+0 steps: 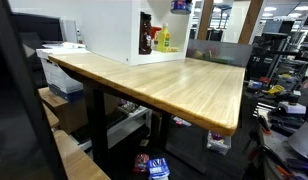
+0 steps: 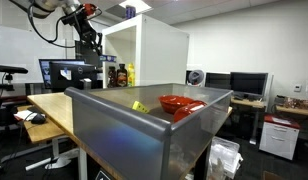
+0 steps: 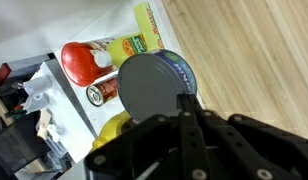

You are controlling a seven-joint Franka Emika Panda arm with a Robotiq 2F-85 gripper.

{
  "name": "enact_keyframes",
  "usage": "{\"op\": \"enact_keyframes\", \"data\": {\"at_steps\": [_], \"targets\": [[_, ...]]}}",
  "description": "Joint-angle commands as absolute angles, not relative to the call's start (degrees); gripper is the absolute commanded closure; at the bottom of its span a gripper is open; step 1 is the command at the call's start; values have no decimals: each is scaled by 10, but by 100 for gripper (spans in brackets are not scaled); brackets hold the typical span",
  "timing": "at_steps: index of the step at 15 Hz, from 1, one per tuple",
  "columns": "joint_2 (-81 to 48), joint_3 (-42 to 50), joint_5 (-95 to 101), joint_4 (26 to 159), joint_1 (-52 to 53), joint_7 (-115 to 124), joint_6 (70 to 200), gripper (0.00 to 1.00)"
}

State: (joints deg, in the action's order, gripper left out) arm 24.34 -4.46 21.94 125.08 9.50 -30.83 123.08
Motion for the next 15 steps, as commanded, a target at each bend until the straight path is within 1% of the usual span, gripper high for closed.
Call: {"op": "enact_keyframes", "data": {"at_steps": [1,5,15], "targets": [[260,-49,211,1228,98,-300,1204,100],[263,-52,214,1209,99,-292,1181,100],[268,-56,205,1124,98,-270,1069,100]]}}
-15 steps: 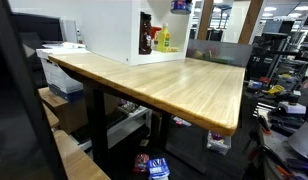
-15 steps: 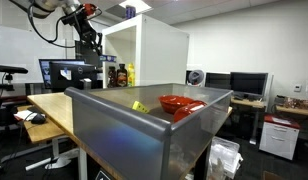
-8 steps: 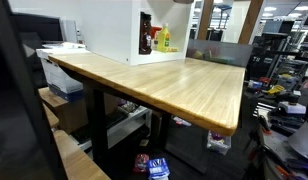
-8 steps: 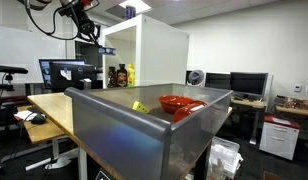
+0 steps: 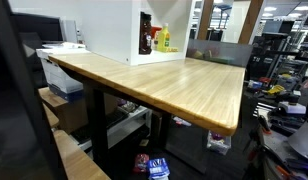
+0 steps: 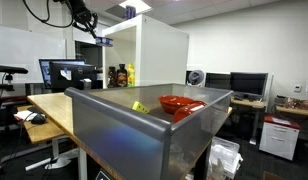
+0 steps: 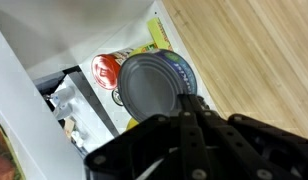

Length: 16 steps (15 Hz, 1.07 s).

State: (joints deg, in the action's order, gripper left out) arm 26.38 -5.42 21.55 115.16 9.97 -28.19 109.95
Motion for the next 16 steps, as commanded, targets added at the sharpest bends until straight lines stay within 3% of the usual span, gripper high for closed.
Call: {"op": "enact_keyframes", "data": {"at_steps": [1,16], "targets": [[266,-57,204,1116,98,-268,1062,100],[228,-63,201,997,90,-221,1024,100]]}}
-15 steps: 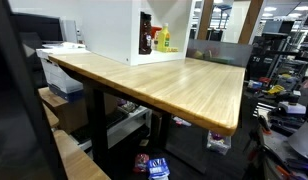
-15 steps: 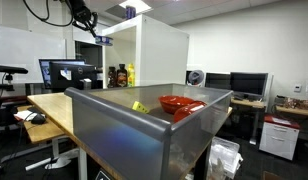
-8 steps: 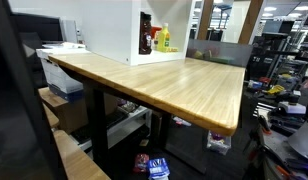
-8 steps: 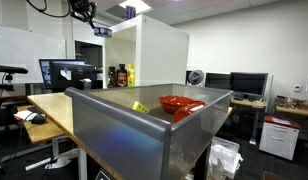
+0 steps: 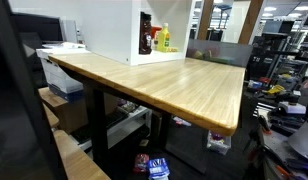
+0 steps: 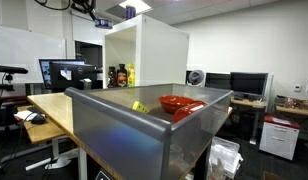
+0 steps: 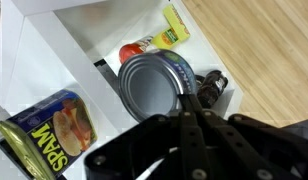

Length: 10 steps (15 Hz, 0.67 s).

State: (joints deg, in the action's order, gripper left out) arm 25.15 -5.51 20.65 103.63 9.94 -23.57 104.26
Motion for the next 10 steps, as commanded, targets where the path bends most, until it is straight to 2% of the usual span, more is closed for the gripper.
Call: {"op": "enact_keyframes", "data": {"at_steps": [1,10], "targets": [[223,-63,202,989,90,-217,1022,100],[163,-77,218,905,83,-195,982,100]]}}
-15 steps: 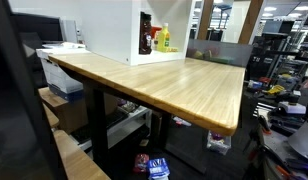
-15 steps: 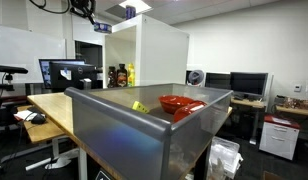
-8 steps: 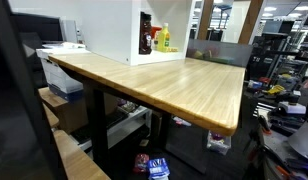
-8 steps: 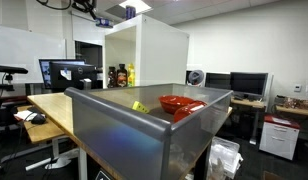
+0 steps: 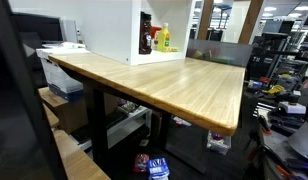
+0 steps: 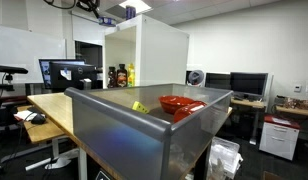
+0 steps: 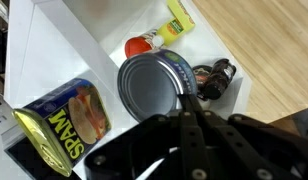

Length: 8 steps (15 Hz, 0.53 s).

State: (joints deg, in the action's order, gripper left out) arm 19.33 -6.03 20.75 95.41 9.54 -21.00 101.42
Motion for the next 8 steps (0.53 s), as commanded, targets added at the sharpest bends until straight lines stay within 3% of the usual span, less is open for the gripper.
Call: {"op": "enact_keyframes", "data": {"at_steps": [1,8], "targets": [[155,-81,222,895,83,-192,976,100],[122,-104,250,809,85,-176,907,100]]}}
